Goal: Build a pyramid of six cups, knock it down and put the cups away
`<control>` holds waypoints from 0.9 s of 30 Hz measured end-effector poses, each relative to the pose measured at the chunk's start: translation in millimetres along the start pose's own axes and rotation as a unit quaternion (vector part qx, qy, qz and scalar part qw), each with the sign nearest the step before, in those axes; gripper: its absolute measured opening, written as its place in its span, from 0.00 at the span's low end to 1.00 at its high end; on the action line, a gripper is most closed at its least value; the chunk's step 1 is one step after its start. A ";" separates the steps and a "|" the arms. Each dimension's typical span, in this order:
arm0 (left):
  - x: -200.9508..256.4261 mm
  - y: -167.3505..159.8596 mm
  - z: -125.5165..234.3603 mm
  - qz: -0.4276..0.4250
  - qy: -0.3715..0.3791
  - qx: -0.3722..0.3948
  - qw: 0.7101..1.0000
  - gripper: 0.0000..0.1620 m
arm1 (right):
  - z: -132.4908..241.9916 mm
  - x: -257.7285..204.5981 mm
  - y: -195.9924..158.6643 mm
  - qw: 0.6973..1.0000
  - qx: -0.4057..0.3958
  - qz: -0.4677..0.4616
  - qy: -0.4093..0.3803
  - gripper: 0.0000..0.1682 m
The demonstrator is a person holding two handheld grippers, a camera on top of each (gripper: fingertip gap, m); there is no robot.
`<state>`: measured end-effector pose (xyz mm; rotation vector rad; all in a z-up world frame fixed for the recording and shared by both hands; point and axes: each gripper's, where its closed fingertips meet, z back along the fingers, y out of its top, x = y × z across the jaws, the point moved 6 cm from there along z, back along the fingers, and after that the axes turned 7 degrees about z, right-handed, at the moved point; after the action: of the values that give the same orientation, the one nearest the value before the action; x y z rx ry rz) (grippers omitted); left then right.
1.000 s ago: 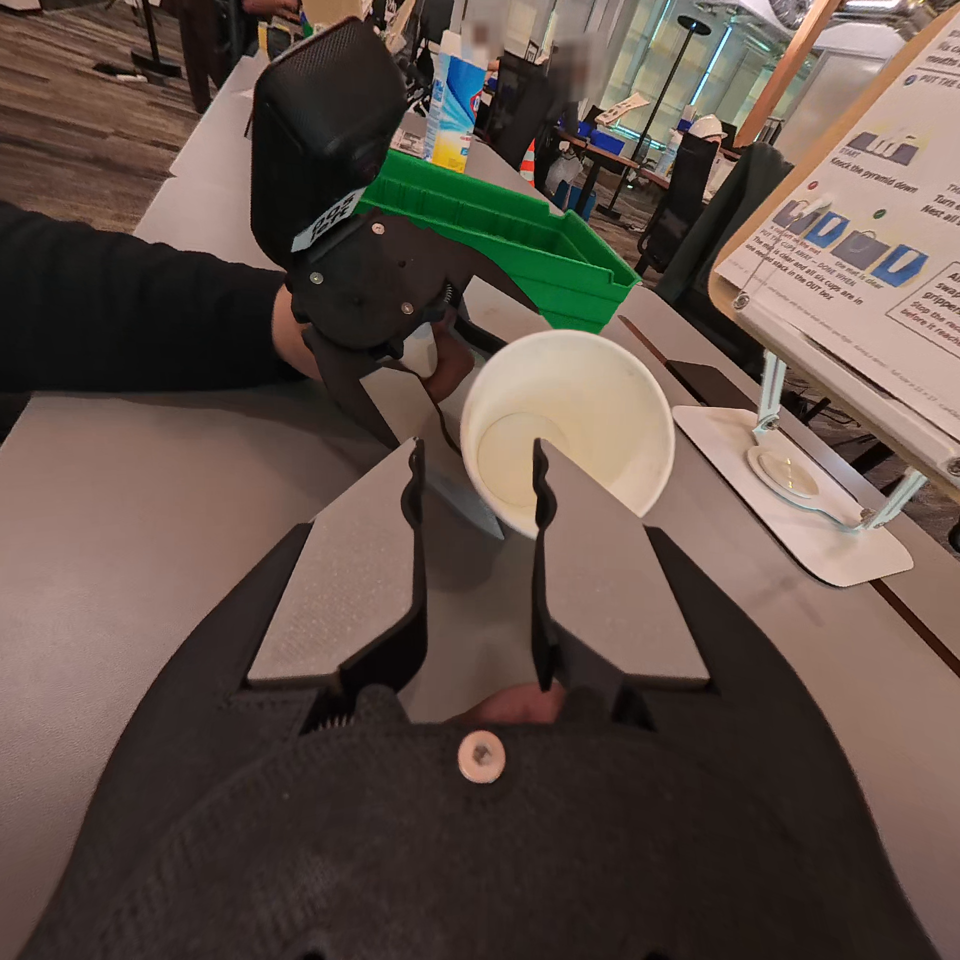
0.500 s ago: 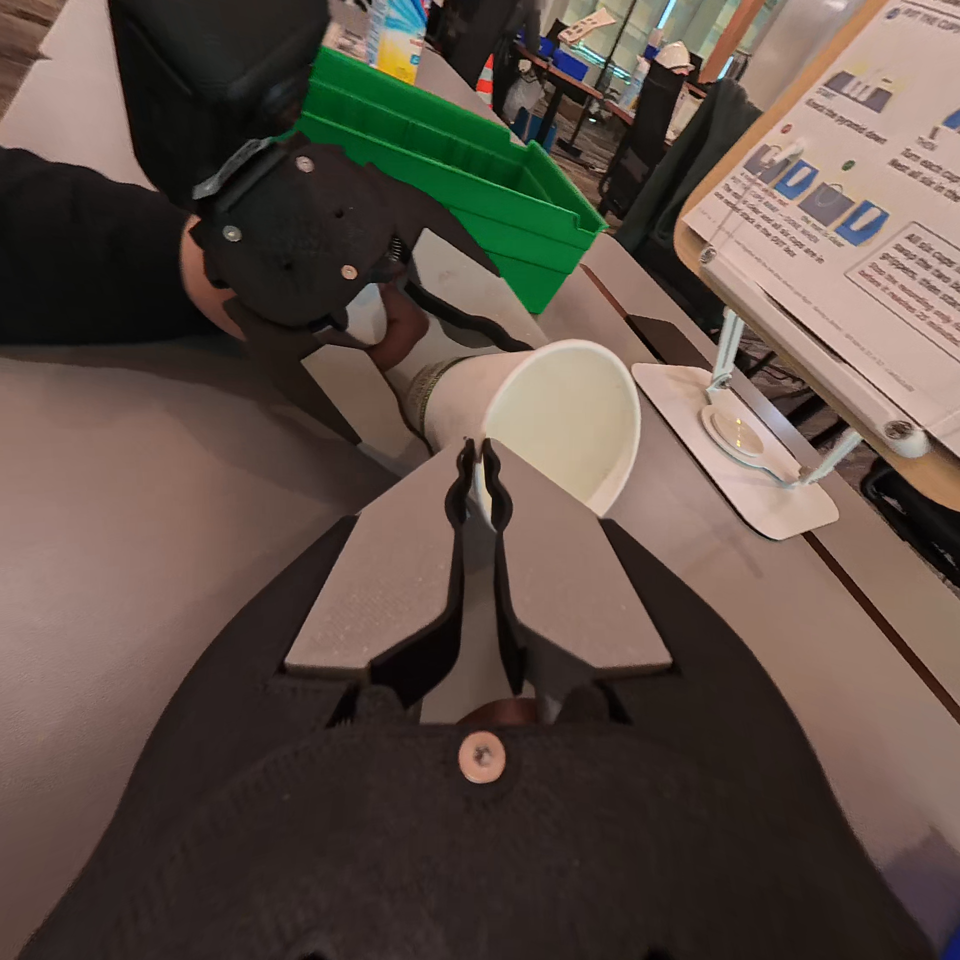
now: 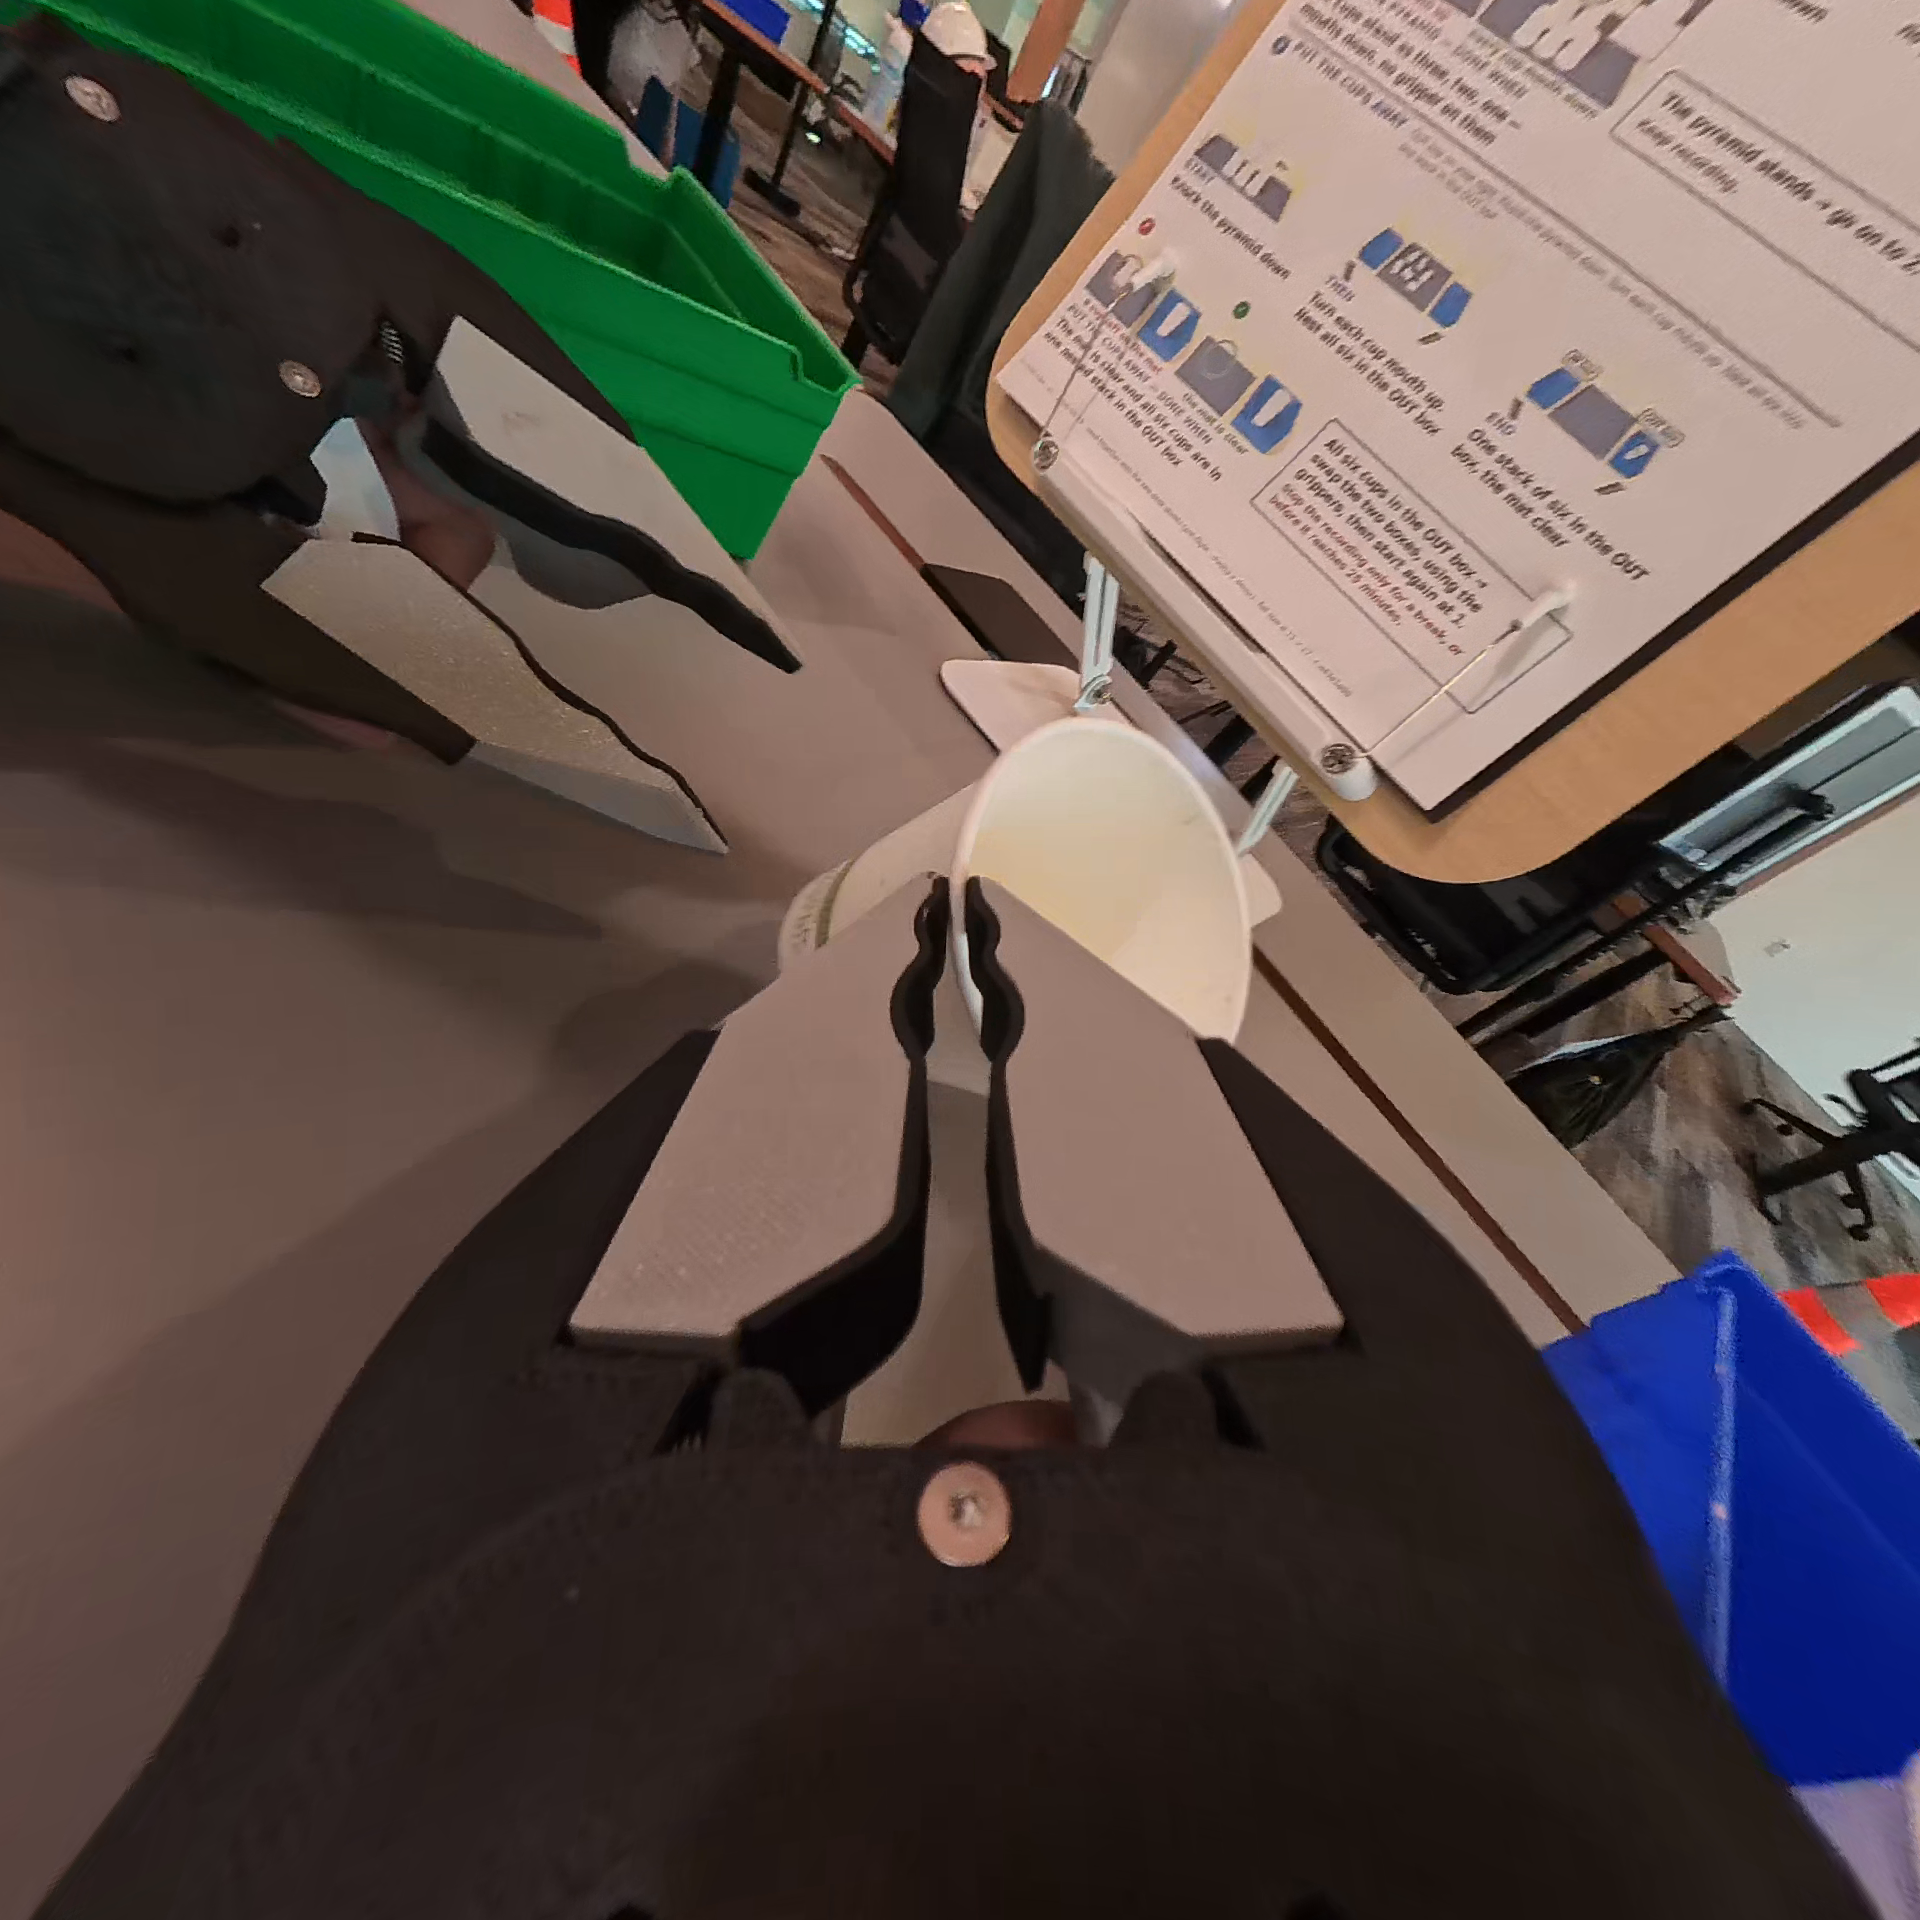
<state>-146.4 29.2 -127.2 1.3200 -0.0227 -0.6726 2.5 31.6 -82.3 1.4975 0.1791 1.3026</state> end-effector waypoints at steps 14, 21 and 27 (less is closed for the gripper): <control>-6.2 -5.1 -0.8 -0.003 0.008 -0.017 1.000 0.34 | 98.0 113.3 53.0 0.983 0.010 0.033 -0.181 0.00; -7.7 -6.2 -1.7 -0.002 0.015 -0.024 1.000 0.35 | 157.7 194.4 34.4 0.979 -0.137 0.005 -0.151 0.00; -6.9 -6.6 -2.1 -0.007 0.019 -0.026 0.999 0.34 | 166.9 208.6 -3.9 0.962 -0.250 0.026 -0.108 0.00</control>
<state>-154.1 33.7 -131.3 1.2839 0.0342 -0.6555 214.3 76.9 74.1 1.1978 -0.3150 1.1082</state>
